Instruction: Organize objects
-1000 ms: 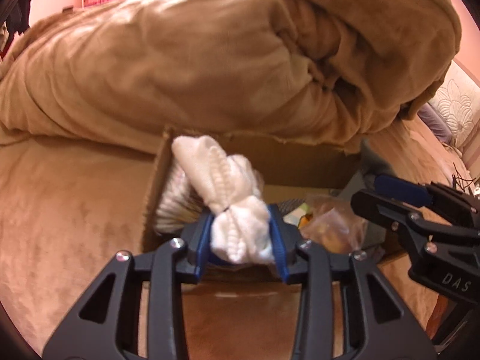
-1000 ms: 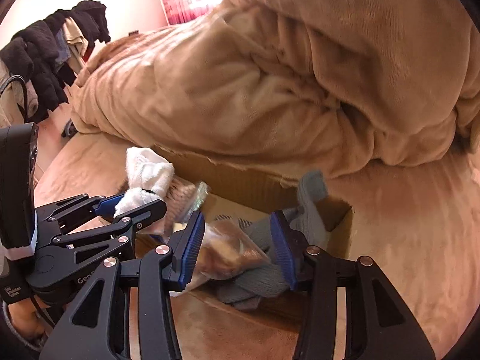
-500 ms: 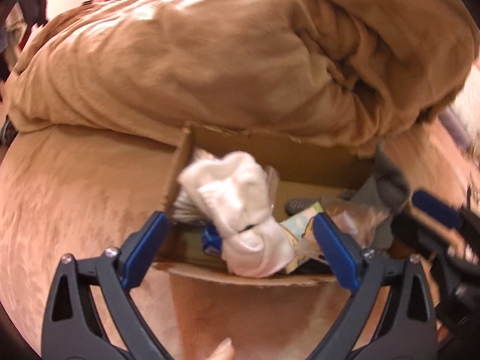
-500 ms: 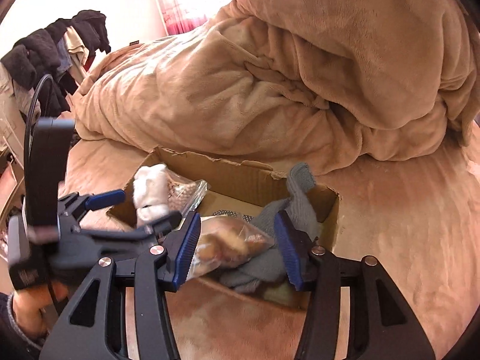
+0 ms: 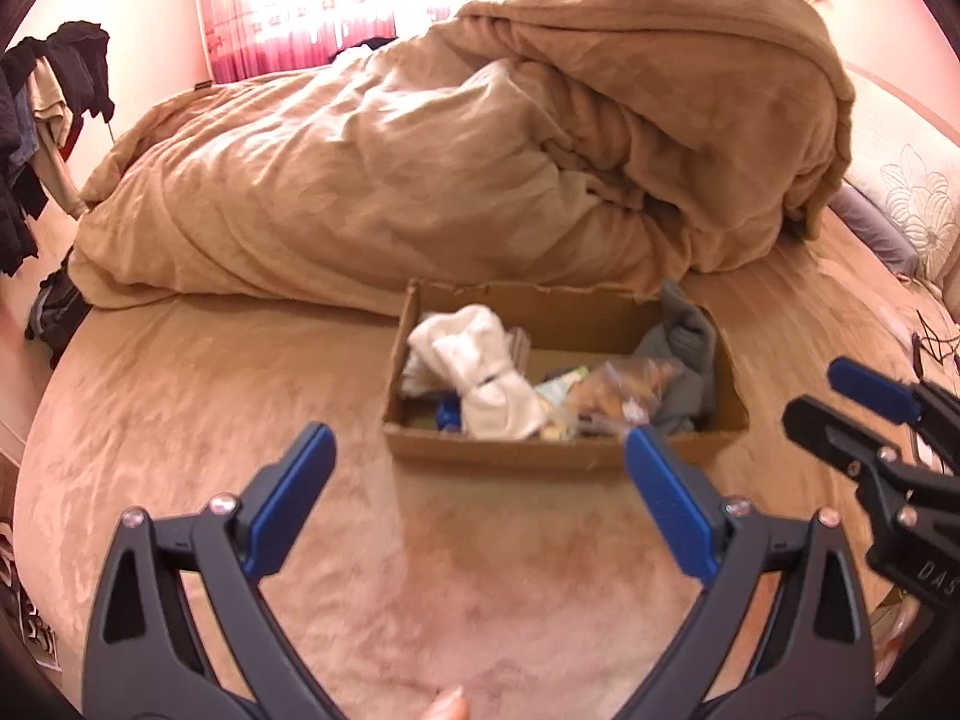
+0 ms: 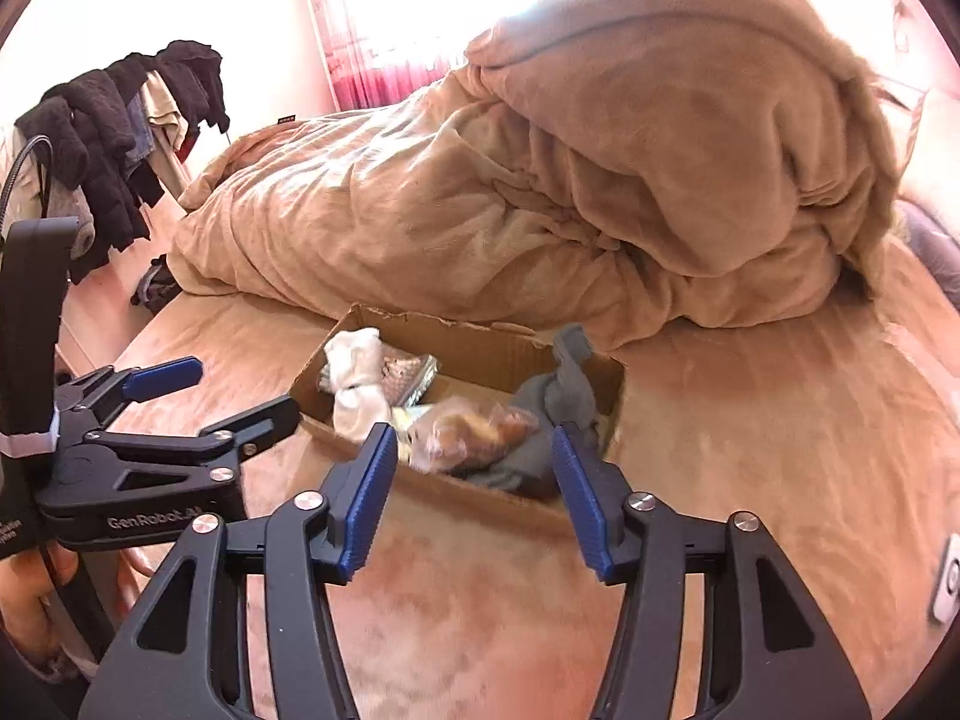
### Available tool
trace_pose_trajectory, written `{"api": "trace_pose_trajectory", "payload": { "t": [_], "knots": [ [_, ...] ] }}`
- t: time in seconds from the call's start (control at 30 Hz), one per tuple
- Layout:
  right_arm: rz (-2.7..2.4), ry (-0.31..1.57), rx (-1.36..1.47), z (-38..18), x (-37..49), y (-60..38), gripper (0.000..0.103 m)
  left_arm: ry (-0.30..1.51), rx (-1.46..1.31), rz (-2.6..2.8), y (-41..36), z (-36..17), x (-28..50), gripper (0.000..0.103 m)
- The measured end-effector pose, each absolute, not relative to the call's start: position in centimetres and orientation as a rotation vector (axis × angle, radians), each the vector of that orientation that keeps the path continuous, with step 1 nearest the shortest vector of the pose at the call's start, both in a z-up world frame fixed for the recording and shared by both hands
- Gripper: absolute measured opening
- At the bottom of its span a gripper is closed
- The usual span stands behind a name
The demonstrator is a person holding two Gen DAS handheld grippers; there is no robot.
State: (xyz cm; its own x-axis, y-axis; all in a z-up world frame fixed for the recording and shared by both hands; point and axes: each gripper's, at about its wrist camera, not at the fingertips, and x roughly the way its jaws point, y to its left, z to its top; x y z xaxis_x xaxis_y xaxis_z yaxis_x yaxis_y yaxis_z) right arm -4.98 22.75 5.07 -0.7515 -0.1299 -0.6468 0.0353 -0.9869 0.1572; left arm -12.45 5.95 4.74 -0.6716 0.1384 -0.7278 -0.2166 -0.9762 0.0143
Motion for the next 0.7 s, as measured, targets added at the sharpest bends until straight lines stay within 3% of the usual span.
{"api": "trace_pose_trajectory", "payload": {
  "t": [0.2,0.5,0.7],
  "knots": [
    [-2.904,-0.204,1.041,4.7,-1.5,23.0,0.071,0.06,-1.158,2.716,3.4,4.2,-9.2,0.103],
    [-2.938,-0.207,1.114,2.5,0.6,23.4,0.072,-0.038,-1.243,2.706,0.7,1.0,-7.3,0.103],
    [-2.955,-0.219,1.109,1.9,2.1,23.5,0.073,0.0,-1.233,2.719,0.6,-0.1,-5.7,0.103]
  ]
}}
